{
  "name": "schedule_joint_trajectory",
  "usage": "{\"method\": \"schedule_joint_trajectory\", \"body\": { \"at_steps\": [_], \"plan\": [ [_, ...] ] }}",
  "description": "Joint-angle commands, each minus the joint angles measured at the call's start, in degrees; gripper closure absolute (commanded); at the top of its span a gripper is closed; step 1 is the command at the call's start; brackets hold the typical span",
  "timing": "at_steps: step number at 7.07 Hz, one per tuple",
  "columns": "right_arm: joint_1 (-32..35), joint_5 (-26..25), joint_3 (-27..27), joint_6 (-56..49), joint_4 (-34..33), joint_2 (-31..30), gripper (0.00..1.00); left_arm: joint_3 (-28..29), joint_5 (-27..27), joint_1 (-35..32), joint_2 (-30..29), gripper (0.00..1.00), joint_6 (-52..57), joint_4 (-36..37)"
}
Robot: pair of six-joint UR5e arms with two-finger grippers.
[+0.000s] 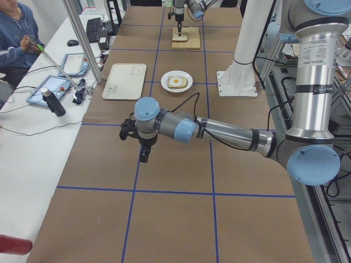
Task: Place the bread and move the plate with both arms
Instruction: 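Lower the right gripper onto the bread slice's edge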
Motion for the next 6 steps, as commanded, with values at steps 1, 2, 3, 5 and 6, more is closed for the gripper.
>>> {"method": "schedule_joint_trajectory", "body": {
  "at_steps": [1, 2, 3, 5, 6],
  "plan": [
    [1.25, 5.03, 0.79, -0.01, -0.02, 0.20, 1.00, -0.26, -1.13, 0.01, -0.06, 0.02, -0.70, 0.00],
    [2.91, 8.11, 0.80, 0.07, -0.10, 0.11, 1.00, -0.35, -4.10, 0.01, -0.15, 0.02, -3.66, -0.09],
    [3.71, 9.70, 0.89, 0.07, -0.10, 0.11, 1.00, -0.35, -5.52, 0.01, -0.67, 0.02, -4.82, -0.17],
    [3.98, 10.16, 0.89, 0.25, -0.10, 0.29, 1.00, -0.09, -5.71, 0.01, -0.68, 0.02, -4.83, -0.09],
    [3.99, 9.03, 0.19, -0.19, -0.02, 0.29, 1.00, 0.00, -5.71, 0.01, -0.76, 0.02, -4.83, -0.17]
  ]
}}
